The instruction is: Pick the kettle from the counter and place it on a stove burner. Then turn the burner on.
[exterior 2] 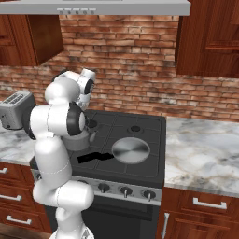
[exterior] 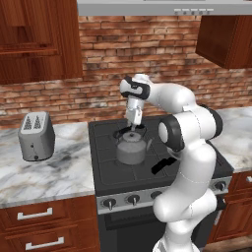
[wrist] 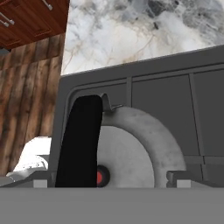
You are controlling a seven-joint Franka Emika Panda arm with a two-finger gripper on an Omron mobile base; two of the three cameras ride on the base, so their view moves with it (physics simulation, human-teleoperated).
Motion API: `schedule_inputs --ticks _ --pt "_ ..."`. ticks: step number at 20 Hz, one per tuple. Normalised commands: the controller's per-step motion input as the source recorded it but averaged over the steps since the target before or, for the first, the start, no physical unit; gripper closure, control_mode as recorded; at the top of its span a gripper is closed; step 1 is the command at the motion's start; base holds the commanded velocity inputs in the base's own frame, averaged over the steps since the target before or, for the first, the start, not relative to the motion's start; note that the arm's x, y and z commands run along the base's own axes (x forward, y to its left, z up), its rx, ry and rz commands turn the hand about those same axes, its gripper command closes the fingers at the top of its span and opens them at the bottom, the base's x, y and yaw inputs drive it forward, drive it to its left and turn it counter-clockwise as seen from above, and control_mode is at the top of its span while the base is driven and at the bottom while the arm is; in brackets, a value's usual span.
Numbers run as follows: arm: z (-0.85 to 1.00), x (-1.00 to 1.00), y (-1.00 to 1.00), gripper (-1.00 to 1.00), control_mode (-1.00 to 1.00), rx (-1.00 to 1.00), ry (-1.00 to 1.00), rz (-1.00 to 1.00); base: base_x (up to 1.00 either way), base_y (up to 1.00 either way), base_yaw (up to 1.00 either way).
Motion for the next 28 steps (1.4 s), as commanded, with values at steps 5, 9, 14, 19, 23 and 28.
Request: schedule_inputs --ticks 5,9,14,19,23,28 --pt "0.0 0.0 0.0 -1.0 -1.0 0.0 0.0 0.0 0.0 0.0 0.0" --pt "0.06 -0.04 0.0 -1.0 -1.0 0.0 0.0 0.0 0.0 0.0 0.0" --pt "0.34 -0.12 0.0 -1.0 -1.0 0.0 -0.02 0.0 0.0 0.0 0.0" --pt "0.47 -0.17 0.0 -1.0 -1.0 0.0 -0.11 0.0 0.0 0.0 0.0" --pt "0.41 -0.35 0.0 -1.0 -1.0 0.0 -0.16 0.0 0.0 0.0 0.0" --pt "0.26 -0.65 0.02 -1.0 -1.0 0.0 -0.15 0.0 0.0 0.0 0.0"
